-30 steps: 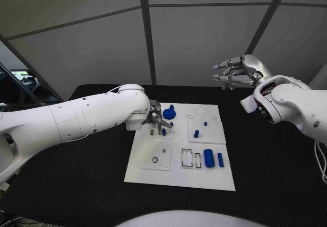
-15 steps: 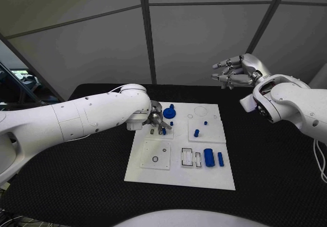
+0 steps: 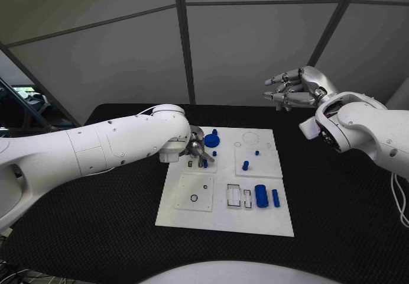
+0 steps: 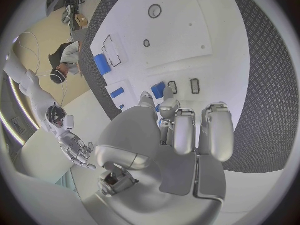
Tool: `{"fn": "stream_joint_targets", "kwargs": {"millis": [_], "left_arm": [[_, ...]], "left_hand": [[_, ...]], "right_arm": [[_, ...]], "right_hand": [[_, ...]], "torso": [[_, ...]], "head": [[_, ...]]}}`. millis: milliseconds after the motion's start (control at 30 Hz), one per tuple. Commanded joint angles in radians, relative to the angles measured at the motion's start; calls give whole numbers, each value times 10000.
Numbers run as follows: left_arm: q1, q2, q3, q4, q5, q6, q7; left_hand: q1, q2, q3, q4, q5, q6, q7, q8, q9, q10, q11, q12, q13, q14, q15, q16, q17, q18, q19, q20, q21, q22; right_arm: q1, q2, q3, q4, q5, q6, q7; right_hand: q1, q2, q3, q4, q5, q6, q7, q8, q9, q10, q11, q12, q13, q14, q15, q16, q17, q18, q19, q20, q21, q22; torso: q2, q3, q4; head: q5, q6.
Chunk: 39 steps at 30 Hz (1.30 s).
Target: Assemble the parts on the task board
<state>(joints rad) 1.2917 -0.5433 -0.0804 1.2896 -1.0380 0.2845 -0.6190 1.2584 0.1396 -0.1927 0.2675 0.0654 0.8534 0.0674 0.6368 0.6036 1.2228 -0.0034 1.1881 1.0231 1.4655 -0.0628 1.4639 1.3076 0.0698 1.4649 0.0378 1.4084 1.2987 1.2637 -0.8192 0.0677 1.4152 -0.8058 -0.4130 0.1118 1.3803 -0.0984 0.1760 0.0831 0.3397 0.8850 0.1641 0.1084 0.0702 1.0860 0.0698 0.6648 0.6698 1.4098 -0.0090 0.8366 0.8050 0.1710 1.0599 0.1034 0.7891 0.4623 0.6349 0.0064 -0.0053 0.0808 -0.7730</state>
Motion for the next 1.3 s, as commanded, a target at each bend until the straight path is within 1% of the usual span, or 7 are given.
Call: {"fn": "stream_joint_targets", "kwargs": {"millis": [33, 567, 733, 800, 833, 933, 1300], "left_arm": [[13, 14, 1, -9, -25, 133, -93], [10, -36, 1, 117, 123, 123, -72], [9, -102, 2, 173, 234, 8, -60], [9, -152, 3, 211, 327, -77, -53], [9, -191, 3, 243, 381, -138, -47], [9, -327, 6, 365, 496, -391, -28], [3, -999, 17, 1080, 706, -1743, 48]], "left_hand": [[145, -13, 141, -13, 51, -63, -6, 57, 26, -9, -17, 70, 15, 707, -66, -38, 1508, -194, 263, -43, 64, 28], [1337, 24, 2140, -376, 123, -239, -128, -55, 138, -119, -137, -42, -75, 708, -170, -48, 1521, -202, 255, -137, 107, 140], [1597, -591, 3630, -439, 967, -304, -122, -116, 173, -171, -152, -153, -143, 709, -180, -54, 1527, -209, 257, -161, 124, 193], [1518, -1114, 4918, -424, 1116, -322, -75, -74, 254, -150, -150, -195, -175, 709, -156, -59, 1530, -208, 255, -159, 126, 213], [1164, -1758, 6588, -331, 1156, -319, 87, 50, 403, -112, -75, -234, -208, 710, -121, -60, 1538, -199, 252, -183, 128, 238], [614, -2289, 7978, -600, 1095, -364, -69, 272, 637, 34, -129, -120, -140, 714, -138, -62, 1543, -214, 264, -101, 146, 289], [-525, -2634, 9511, -1398, 1030, -438, -92, 659, 1039, 236, -125, 67, 19, 720, -155, -65, 1555, -235, 301, -114, 199, 424]], "right_arm": [[24, 15, 6, -11, 4, 103, 24], [23, 93, 6, -100, 3, 164, 21], [22, 110, 5, -133, 3, 173, 23], [22, 115, 5, -146, 3, 177, 24], [22, 116, 5, -151, 3, 180, 25], [22, 118, 5, -167, 3, 186, 26], [21, 97, 4, -278, 3, 227, 23]], "right_hand": [[93, 15, 72, 9, 74, -77, 3, 45, 15, 62, 8, -47, -16, 84, 7, -33, 15, 131, 75, -28, -38, -15], [129, 4, 160, -11, 281, -73, 4, 61, 16, 72, 4, -44, -48, 137, 0, -24, 114, 131, 127, -38, -77, -39], [127, 1, 170, -10, 310, -72, 4, 63, 16, 72, 5, -44, -52, 141, 0, -31, 119, 130, 133, -39, -82, -41], [125, -3, 177, -9, 334, -71, 5, 65, 16, 72, 5, -44, -56, 144, 0, -37, 123, 130, 137, -40, -86, -44], [125, -3, 177, -9, 334, -71, 5, 65, 16, 72, 5, -44, -56, 144, 0, -37, 123, 130, 137, -40, -86, -44], [125, -3, 177, -9, 334, -71, 5, 65, 16, 72, 5, -44, -56, 144, 0, -37, 123, 130, 137, -40, -86, -44], [122, -6, 184, -8, 356, -71, 5, 66, 16, 72, 5, -44, -59, 145, 0, -52, 118, 130, 141, -41, -90, -46]], "torso": [[3, -5, 2], [2, -8, 6], [2, -13, 1], [1, -11, 7], [-2, -6, 7], [4, -3, 14], [-10, -4, 29]], "head": [[-2, -17], [-5, -62], [-4, -65], [-6, -69], [0, -73], [10, -74], [18, -104]]}}
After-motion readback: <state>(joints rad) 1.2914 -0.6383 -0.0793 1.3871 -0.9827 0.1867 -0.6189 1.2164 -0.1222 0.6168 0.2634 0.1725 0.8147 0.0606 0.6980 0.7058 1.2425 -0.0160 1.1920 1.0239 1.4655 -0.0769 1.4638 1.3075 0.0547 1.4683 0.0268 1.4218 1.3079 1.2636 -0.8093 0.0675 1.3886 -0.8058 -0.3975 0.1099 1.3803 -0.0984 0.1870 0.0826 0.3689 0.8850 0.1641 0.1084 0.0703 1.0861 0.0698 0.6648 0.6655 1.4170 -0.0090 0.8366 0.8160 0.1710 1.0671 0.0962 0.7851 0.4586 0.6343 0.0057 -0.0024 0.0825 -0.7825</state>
